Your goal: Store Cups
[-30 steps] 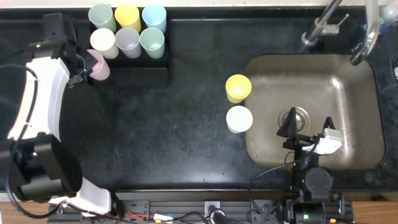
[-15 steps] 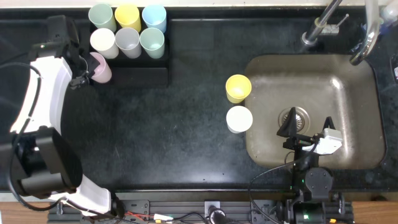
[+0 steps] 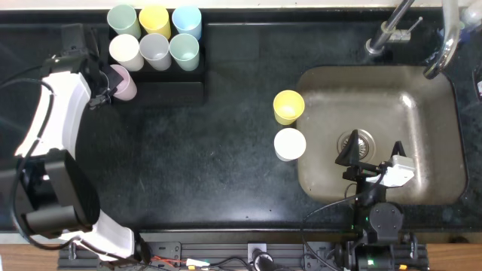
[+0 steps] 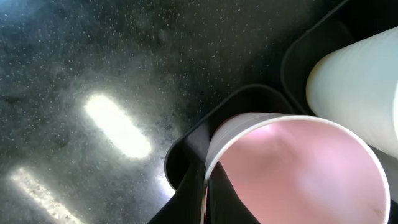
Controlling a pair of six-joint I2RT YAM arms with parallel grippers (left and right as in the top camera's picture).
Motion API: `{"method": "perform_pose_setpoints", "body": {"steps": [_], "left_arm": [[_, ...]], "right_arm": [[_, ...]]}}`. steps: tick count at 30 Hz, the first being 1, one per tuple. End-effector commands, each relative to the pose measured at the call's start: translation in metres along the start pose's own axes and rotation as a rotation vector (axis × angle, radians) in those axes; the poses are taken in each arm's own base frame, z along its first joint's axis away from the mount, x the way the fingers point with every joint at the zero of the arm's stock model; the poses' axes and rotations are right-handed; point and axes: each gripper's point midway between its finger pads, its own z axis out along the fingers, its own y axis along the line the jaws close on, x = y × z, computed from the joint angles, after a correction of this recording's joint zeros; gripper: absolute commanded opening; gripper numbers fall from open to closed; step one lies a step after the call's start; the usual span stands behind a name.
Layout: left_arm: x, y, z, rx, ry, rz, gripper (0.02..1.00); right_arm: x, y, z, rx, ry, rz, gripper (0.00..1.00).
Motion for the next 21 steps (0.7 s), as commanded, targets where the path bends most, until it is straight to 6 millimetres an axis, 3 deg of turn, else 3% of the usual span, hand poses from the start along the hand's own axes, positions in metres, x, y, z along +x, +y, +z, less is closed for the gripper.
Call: {"method": "perform_pose_setpoints", "body": {"steps": [1,8,9,12,13,21], "left_arm": [[0.005,0.005,0.013,-0.030,0.023,-0.010,0.036],[0.006,0.005,0.015,-0.032,0.030,-0.008,0.060],[0.006,0.005,0.015,-0.033,0.030,-0.008,0.240],[0.007,0.004,0.014,-0.022,0.036,-0.009,0.954],[0.007,0.003,0.011,-0.013,0.036,-0.010,1.000],[-0.008,-0.001,-0.037,0.065,-0.050,-0.020,1.000]], "right_arm": [[0.002,-0.002,0.000,0.003,-0.004,-0.006,0.998],[0.002,-0.002,0.000,0.003,-0.004,-0.006,0.996],[0.002,-0.002,0.000,0.003,-0.004,-0.006,0.998],[0.002,-0.002,0.000,0.003,-0.004,-0.006,0.998],[0.002,-0.002,0.000,0.003,-0.004,-0.006,0.996],[0.002,-0.002,0.000,0.003,-0.004,-0.006,0.998]]}}
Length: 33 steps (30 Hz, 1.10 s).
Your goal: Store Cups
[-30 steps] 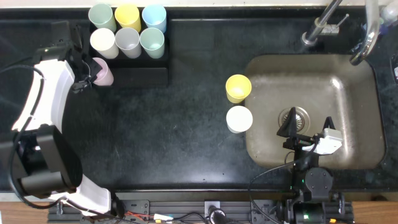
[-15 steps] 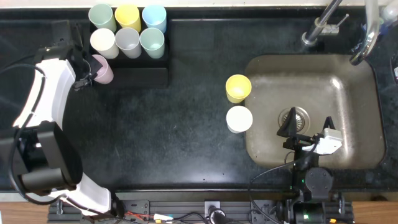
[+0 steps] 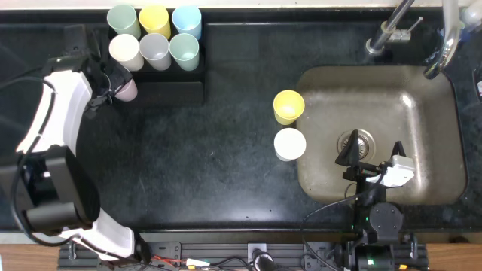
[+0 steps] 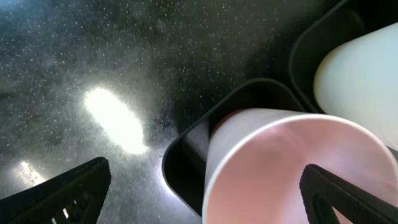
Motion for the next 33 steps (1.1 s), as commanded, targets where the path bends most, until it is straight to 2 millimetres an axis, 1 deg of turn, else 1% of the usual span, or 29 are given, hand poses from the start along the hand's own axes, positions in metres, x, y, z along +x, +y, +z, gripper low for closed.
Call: {"method": "perform_pose_setpoints", "body": {"steps": [1,4,6,7,8,9,10,13,15,16,17,19,20,22,23,25,28,33], "left_arm": [[-0.011,0.000,-0.049,0.073,-0.077,-0.018,1.000],[-0.008,0.004,-0.083,0.100,-0.101,-0.014,1.000],[-0.001,0.001,-0.107,0.142,-0.101,-0.002,1.000],[0.004,-0.006,-0.119,0.186,-0.094,0.012,0.998],[0.013,-0.019,-0.131,0.241,-0.084,0.038,1.000],[0.021,-0.032,-0.140,0.279,-0.079,0.070,1.000],[0.033,-0.049,-0.149,0.317,-0.076,0.118,1.000],[0.078,-0.111,-0.171,0.441,-0.085,0.288,1.000],[0.124,-0.161,-0.184,0.546,-0.099,0.415,0.991],[0.146,-0.180,-0.189,0.590,-0.103,0.465,0.974],[0.174,-0.200,-0.193,0.632,-0.101,0.521,0.965],[0.223,-0.225,-0.194,0.682,-0.089,0.613,0.958],[0.247,-0.233,-0.192,0.695,-0.073,0.655,0.954],[0.285,-0.239,-0.186,0.695,-0.038,0.726,0.954],[0.299,-0.238,-0.181,0.685,-0.022,0.756,0.954],[0.317,-0.234,-0.172,0.659,0.004,0.795,0.954],[0.326,-0.228,-0.161,0.616,0.024,0.819,0.961],[0.326,-0.229,-0.149,0.588,0.014,0.818,0.958]], "right_arm": [[0.002,-0.002,0.000,0.003,-0.004,-0.006,0.996],[0.002,-0.002,0.000,0.003,-0.004,-0.006,0.996],[0.002,-0.002,0.000,0.003,-0.004,-0.006,0.998],[0.002,-0.002,0.000,0.003,-0.004,-0.006,0.998],[0.002,-0.002,0.000,0.003,-0.004,-0.006,0.996],[0.002,-0.002,0.000,0.003,-0.004,-0.006,0.998],[0.002,-0.002,0.000,0.003,-0.004,-0.006,0.998],[0.002,-0.002,0.000,0.004,-0.005,-0.006,0.998],[0.002,-0.002,0.000,0.003,-0.004,-0.006,0.998],[0.002,-0.002,0.000,0.003,-0.004,-0.006,0.998],[0.002,-0.002,0.000,0.003,-0.004,-0.006,0.998],[0.002,-0.002,0.000,0.004,-0.005,-0.006,0.998],[0.002,-0.002,0.000,0.004,-0.005,-0.006,0.998],[0.002,-0.002,0.000,0.003,-0.004,-0.006,0.998],[0.002,-0.002,0.000,0.003,-0.004,-0.006,0.998],[0.002,-0.002,0.000,0.004,-0.005,-0.006,0.998],[0.002,-0.002,0.000,0.003,-0.004,-0.006,0.998],[0.002,-0.002,0.000,0.004,-0.005,-0.006,0.996]]}}
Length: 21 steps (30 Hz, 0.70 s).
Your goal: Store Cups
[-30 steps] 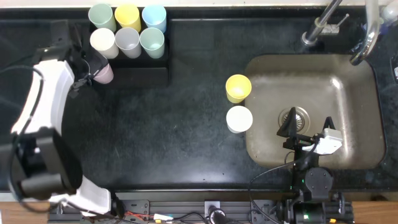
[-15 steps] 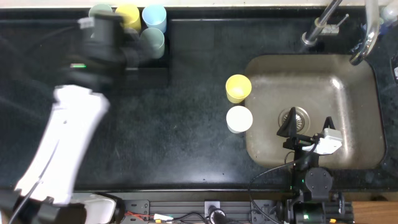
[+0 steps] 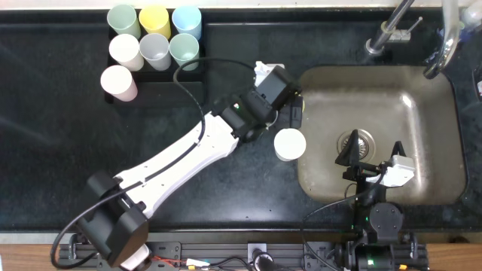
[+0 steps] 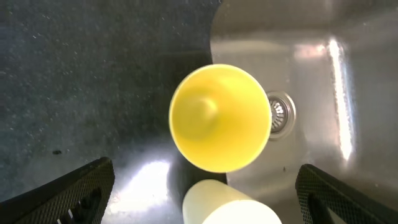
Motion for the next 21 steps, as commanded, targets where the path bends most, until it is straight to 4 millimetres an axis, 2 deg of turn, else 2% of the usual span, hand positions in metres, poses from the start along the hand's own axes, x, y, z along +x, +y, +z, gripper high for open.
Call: {"method": "perform_pose_setpoints", "body": {"steps": [1,4,9,21], "left_arm": [[-0.004,0.007,0.007,-0.041,-0.016,-0.007,0.958],[-0.001,0.012,0.016,-0.063,-0.007,-0.005,0.961],[0.004,0.026,0.040,-0.126,0.016,-0.036,0.954],[-0.008,0.035,0.052,-0.137,0.014,-0.065,0.925]], "right_arm": [[0.002,-0.002,0.000,0.003,-0.004,-0.006,0.998],[0.002,-0.002,0.000,0.003,-0.004,-0.006,0.998],[0.002,-0.002,0.000,0.003,-0.004,-0.006,0.998],[0.002,-0.002,0.000,0.003,-0.004,-0.006,0.998]]}}
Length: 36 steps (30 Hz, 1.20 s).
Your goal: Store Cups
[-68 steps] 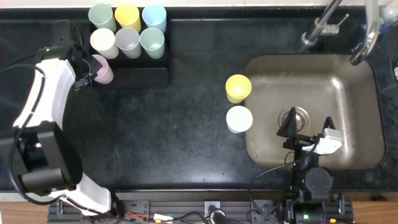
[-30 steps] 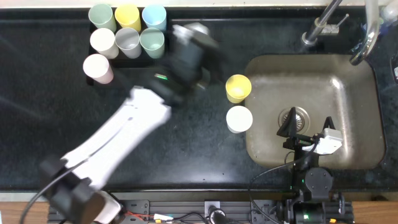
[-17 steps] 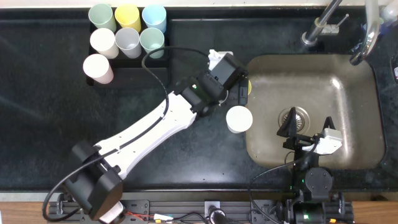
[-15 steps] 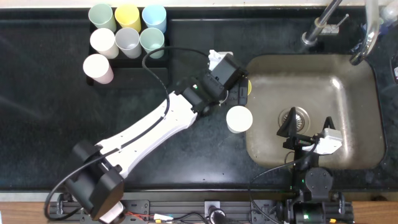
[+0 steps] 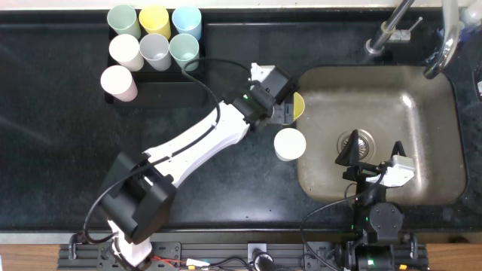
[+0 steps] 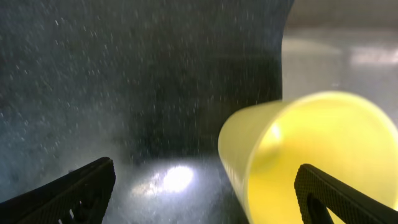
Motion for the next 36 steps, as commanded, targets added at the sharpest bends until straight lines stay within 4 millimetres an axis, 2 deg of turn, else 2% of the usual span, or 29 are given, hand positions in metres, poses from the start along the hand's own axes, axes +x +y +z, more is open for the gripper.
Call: {"method": "perform_pose_setpoints", "body": {"steps": [1,2,3,4,5,6,14,16,18,21,24,26,29,31,33,36], "left_arm": [[-0.013,-0.003,-0.002,0.013,-0.028,-0.025,0.888],[-0.015,-0.004,-0.002,0.018,-0.033,-0.026,0.704],[-0.016,-0.006,-0.002,0.023,-0.039,-0.027,0.415],[-0.018,-0.007,-0.002,0.028,-0.045,-0.028,0.226],[-0.018,-0.008,-0.002,0.031,-0.049,-0.029,0.099],[-0.020,-0.008,-0.002,0.033,-0.053,-0.030,0.036],[-0.028,-0.007,-0.002,0.044,-0.074,-0.044,0.036],[-0.034,-0.004,-0.009,0.047,-0.085,-0.055,0.036],[-0.046,0.000,-0.028,0.060,-0.114,-0.073,0.036],[-0.075,0.017,-0.078,0.092,-0.194,-0.129,0.036],[-0.097,0.053,-0.130,0.089,-0.263,-0.207,0.036],[-0.104,0.090,-0.161,0.056,-0.289,-0.296,0.038],[-0.097,0.153,-0.185,-0.036,-0.273,-0.460,0.036],[-0.084,0.192,-0.187,-0.098,-0.233,-0.567,0.036],[-0.072,0.224,-0.179,-0.142,-0.186,-0.641,0.036],[-0.056,0.259,-0.156,-0.186,-0.109,-0.730,0.036]], "right_arm": [[0.002,-0.002,0.000,0.003,-0.005,-0.006,0.998],[0.002,-0.002,0.000,0.003,-0.005,-0.006,0.996],[0.002,-0.002,0.000,0.003,-0.005,-0.006,0.996],[0.002,-0.002,0.000,0.003,-0.005,-0.006,0.998],[0.002,-0.002,0.000,0.004,-0.005,-0.006,0.996],[0.002,-0.002,0.000,0.003,-0.005,-0.006,0.998],[0.002,-0.002,0.000,0.003,-0.005,-0.006,0.996],[0.002,-0.002,0.000,0.003,-0.005,-0.006,0.998],[0.002,-0.002,0.000,0.003,-0.005,-0.006,0.996],[0.002,-0.002,0.000,0.003,-0.005,-0.006,0.996],[0.002,-0.002,0.000,0.003,-0.005,-0.006,0.998],[0.002,-0.002,0.000,0.003,-0.005,-0.006,0.996],[0.002,-0.002,0.000,0.004,-0.005,-0.006,0.998],[0.002,-0.002,0.000,0.003,-0.005,-0.006,0.996],[0.002,-0.002,0.000,0.003,-0.005,-0.006,0.998],[0.002,-0.002,0.000,0.003,-0.005,-0.006,0.996]]}}
